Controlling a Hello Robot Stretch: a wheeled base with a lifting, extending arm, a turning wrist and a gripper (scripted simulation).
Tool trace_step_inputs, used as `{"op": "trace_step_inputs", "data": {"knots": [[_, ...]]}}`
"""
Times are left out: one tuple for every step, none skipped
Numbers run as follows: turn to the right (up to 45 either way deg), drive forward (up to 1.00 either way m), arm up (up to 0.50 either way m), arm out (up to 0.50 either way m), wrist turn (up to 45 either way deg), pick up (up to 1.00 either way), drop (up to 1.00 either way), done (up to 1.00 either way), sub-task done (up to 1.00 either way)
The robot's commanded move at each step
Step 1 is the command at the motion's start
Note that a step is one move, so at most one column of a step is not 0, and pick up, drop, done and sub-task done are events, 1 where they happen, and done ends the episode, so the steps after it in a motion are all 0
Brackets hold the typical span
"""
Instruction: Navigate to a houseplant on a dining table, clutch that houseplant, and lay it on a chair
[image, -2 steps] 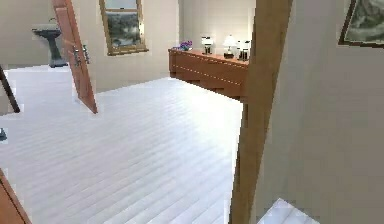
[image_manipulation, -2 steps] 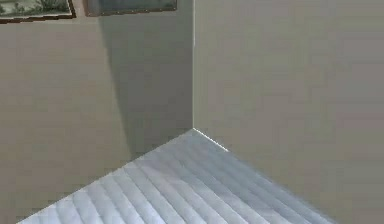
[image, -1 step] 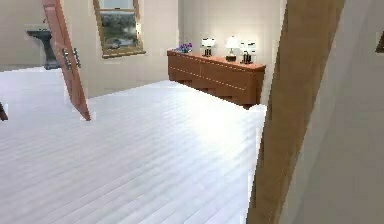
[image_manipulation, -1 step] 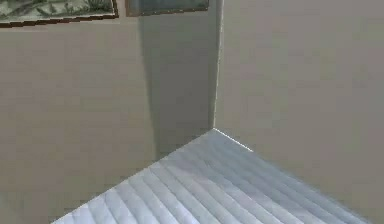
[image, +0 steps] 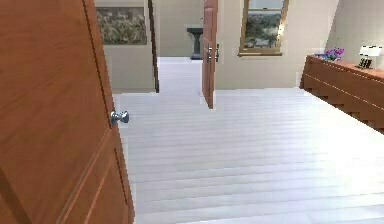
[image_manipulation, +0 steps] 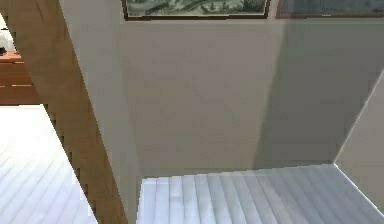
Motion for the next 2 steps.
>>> {"op": "trace_step_inputs", "data": {"knots": [[0.0,1.0,0.0,0.0,0.0,0.0,0.0,0.0,0.0],[0.0,0.3,0.0,0.0,0.0,0.0,0.0,0.0,0.0]]}}
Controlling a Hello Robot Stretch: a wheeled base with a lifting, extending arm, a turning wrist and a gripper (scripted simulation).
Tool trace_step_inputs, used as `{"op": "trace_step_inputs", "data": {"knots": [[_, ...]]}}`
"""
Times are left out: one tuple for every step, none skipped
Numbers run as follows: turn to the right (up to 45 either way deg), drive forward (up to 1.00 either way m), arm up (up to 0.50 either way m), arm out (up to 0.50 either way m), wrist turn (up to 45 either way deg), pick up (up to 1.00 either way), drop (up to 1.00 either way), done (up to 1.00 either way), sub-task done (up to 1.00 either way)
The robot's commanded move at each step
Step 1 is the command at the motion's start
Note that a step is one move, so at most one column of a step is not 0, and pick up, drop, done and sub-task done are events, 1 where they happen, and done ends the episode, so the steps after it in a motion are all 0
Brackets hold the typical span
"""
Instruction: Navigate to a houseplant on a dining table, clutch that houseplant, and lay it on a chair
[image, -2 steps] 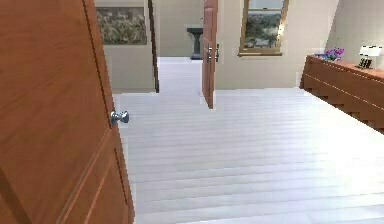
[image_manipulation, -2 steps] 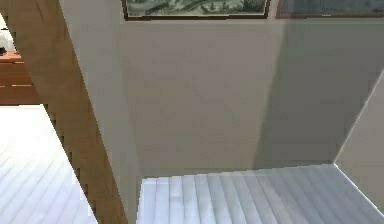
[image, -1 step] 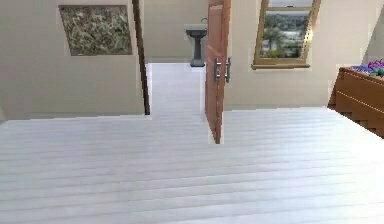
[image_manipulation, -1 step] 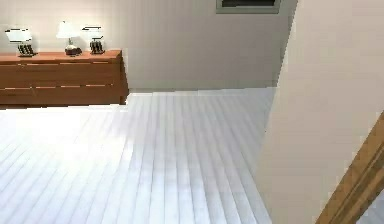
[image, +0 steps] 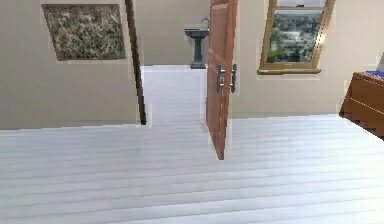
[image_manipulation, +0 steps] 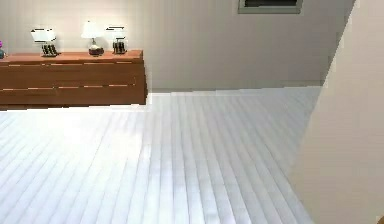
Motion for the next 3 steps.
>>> {"op": "trace_step_inputs", "data": {"knots": [[-6.0,0.0,0.0,0.0,0.0,0.0,0.0,0.0,0.0],[0.0,1.0,0.0,0.0,0.0,0.0,0.0,0.0,0.0],[-3.0,0.0,0.0,0.0,0.0,0.0,0.0,0.0,0.0]]}}
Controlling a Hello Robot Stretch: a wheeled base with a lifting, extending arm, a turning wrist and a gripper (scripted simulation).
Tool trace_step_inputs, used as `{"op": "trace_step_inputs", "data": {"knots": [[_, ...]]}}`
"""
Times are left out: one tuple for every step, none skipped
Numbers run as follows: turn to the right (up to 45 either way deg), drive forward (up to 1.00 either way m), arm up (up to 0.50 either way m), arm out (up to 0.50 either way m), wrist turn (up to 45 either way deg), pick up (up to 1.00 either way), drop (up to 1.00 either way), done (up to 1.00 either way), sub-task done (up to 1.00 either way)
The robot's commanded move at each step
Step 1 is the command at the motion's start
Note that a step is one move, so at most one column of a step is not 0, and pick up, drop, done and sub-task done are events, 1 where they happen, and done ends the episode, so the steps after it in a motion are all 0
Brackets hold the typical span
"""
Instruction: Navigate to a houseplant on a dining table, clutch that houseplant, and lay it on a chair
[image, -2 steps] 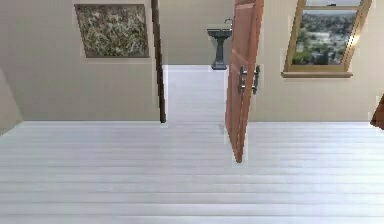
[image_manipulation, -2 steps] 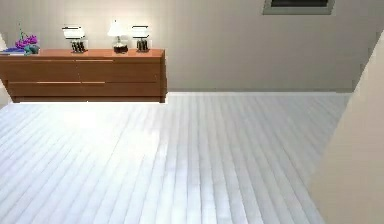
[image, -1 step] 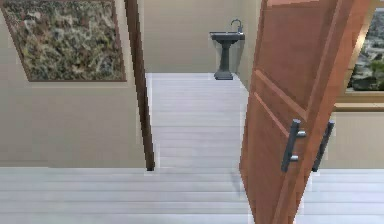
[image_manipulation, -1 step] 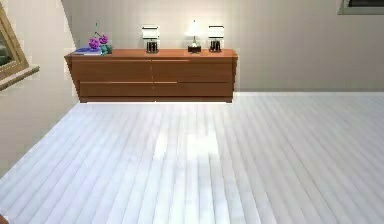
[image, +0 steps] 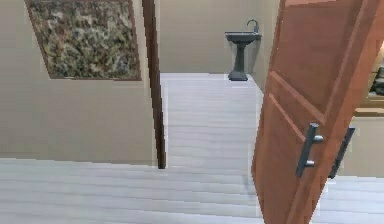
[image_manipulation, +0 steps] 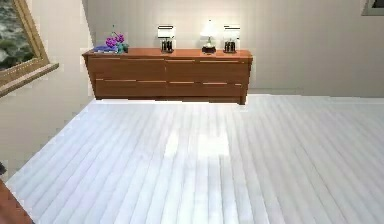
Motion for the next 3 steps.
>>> {"op": "trace_step_inputs", "data": {"knots": [[0.0,0.95,0.0,0.0,0.0,0.0,0.0,0.0,0.0],[0.0,0.45,0.0,0.0,0.0,0.0,0.0,0.0,0.0],[-9.0,0.0,0.0,0.0,0.0,0.0,0.0,0.0,0.0]]}}
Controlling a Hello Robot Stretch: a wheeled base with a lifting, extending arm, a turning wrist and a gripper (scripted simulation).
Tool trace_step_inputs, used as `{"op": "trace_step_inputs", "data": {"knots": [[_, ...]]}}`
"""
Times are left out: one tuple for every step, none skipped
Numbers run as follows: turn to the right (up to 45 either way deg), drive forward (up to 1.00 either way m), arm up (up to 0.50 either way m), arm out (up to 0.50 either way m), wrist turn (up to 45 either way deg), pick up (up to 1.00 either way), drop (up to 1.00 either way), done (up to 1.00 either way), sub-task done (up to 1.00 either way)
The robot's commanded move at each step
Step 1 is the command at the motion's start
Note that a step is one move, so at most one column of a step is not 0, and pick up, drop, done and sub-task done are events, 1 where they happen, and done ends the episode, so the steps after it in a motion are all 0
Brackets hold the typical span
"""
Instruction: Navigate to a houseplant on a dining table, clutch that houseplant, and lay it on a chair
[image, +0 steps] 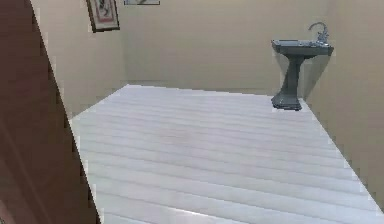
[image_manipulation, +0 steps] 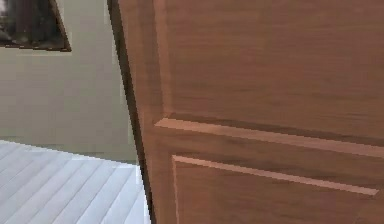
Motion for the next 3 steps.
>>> {"op": "trace_step_inputs", "data": {"knots": [[-3.0,0.0,0.0,0.0,0.0,0.0,0.0,0.0,0.0],[15.0,0.0,0.0,0.0,0.0,0.0,0.0,0.0,0.0],[0.0,0.15,0.0,0.0,0.0,0.0,0.0,0.0,0.0]]}}
